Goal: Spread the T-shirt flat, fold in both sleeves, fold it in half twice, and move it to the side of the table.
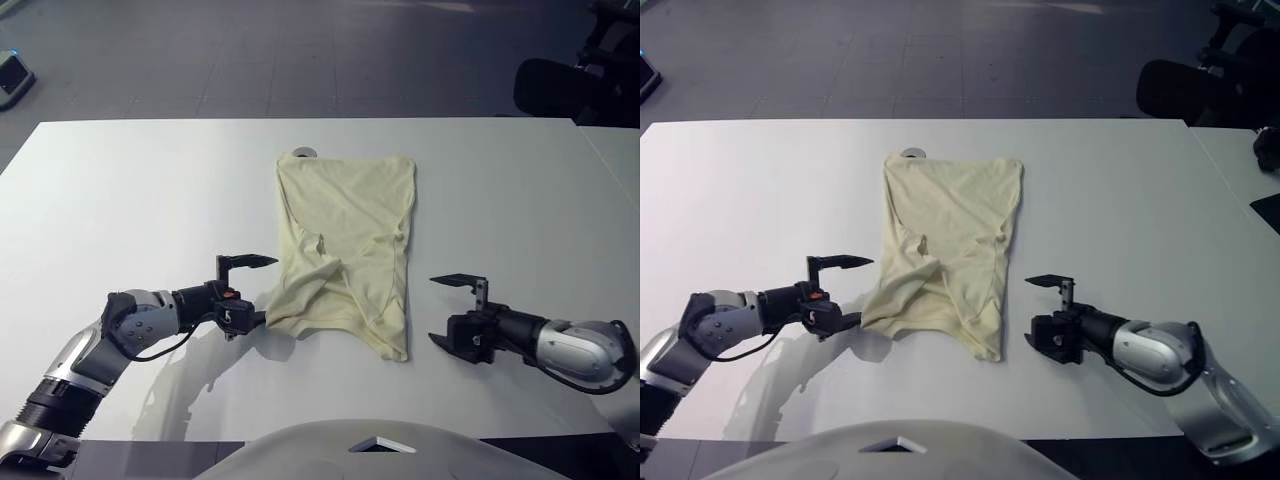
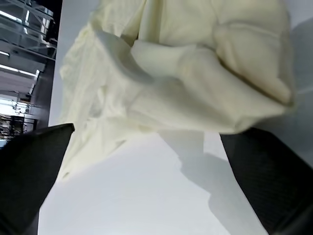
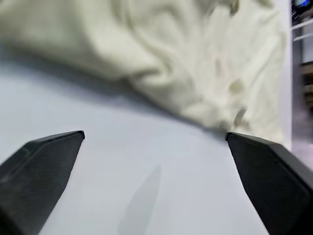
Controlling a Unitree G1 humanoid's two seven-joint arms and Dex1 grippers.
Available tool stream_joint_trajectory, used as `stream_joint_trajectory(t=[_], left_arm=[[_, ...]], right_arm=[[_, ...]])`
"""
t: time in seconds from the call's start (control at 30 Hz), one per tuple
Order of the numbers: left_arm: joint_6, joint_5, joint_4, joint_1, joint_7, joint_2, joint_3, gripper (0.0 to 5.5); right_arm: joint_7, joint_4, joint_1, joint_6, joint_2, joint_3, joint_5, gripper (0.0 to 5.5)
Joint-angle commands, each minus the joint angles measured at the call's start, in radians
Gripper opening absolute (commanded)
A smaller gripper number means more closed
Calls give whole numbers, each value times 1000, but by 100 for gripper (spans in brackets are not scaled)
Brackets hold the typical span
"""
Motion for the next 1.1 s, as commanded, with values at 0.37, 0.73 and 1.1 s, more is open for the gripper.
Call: stream_joint_trajectory(t=[0.37,0.73,1.1], left_arm=[[-96,117,27,16,-49,42,-96,290],[-59,97,-12,41,-51,36,-108,87],[-29,42,-46,56,-102,52,-112,0]], right_arm=[[24,-17,-7,7,116,134,-89,430],[36,-15,4,-42,120,162,-107,241],[67,-11,-15,-60,125,148,-89,61]])
